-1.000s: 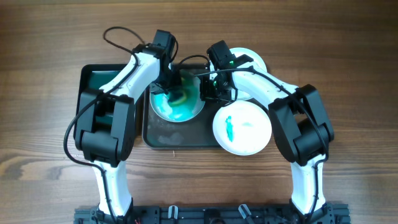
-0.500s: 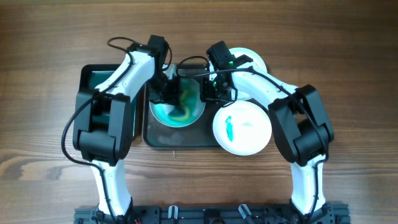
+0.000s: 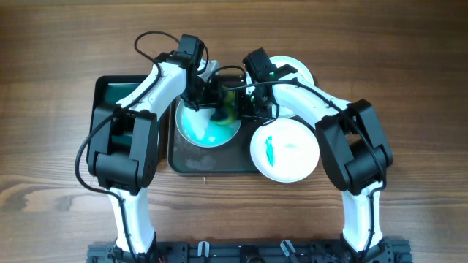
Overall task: Clean dirty plates on tray and stack at the side
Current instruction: 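Scrub the plate with the sponge while the right gripper holds its rim, then lift the cleaned plate with the right gripper and carry it right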
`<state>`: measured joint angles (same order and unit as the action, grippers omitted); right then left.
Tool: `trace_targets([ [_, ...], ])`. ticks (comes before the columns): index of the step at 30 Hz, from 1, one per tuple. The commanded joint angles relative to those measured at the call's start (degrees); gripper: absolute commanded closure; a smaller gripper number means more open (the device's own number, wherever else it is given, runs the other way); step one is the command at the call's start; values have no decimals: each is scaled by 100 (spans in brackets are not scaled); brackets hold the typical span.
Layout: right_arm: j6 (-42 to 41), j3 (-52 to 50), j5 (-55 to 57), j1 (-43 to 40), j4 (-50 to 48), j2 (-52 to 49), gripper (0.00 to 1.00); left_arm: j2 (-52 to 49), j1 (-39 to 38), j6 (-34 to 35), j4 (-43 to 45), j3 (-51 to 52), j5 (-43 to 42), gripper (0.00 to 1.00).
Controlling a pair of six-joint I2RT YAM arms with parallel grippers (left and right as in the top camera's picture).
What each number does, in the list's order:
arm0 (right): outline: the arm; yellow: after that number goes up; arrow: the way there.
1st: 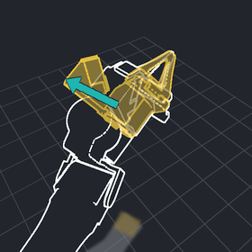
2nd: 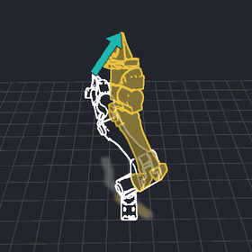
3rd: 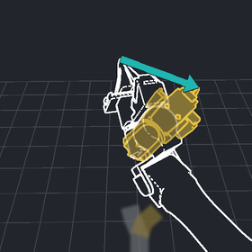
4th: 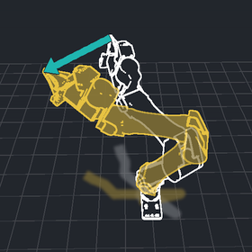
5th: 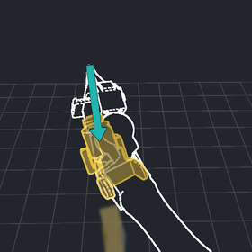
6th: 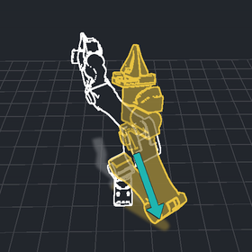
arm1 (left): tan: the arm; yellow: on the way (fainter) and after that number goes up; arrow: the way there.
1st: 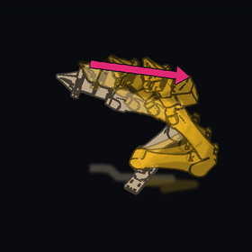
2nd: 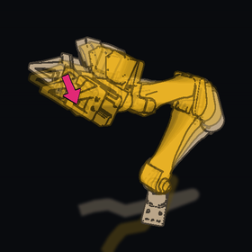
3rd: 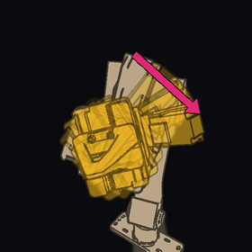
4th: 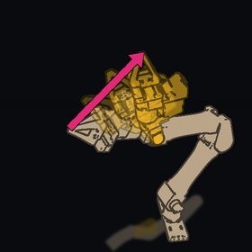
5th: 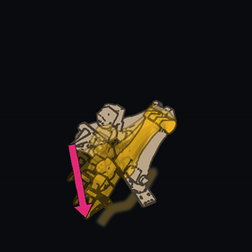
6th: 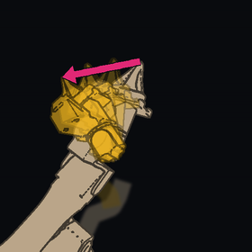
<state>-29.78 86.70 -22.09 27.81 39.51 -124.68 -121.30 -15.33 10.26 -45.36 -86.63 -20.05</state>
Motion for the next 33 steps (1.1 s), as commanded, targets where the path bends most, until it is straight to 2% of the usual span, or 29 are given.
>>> trace_targets([
  [1,-22,-203,426,-52,26,-273,96,-114,17,957,-343,39,1926,96],
  [4,-26,-203,428,-52,20,-273,96,-118,17,1569,-730,39,3029,96],
  [9,-26,-203,428,-52,15,-273,96,-118,17,1768,-1239,37,3851,96],
  [12,-37,-203,428,-52,11,-273,96,-118,15,1775,-1419,9,3851,96],
  [18,-31,-203,407,-52,13,-273,96,-83,7,1871,-2179,-791,2726,96],
  [25,17,-188,400,-52,15,-271,96,90,118,1543,-3471,-2435,2712,96],
  [27,365,-131,216,-52,17,-271,96,146,247,1532,-3744,-2791,2712,96],
  [31,693,-55,50,-39,103,-57,96,385,704,1241,-4059,-3187,2712,96],
  [33,713,-52,367,-28,153,184,96,470,990,1241,-4072,-3187,2712,96],
])
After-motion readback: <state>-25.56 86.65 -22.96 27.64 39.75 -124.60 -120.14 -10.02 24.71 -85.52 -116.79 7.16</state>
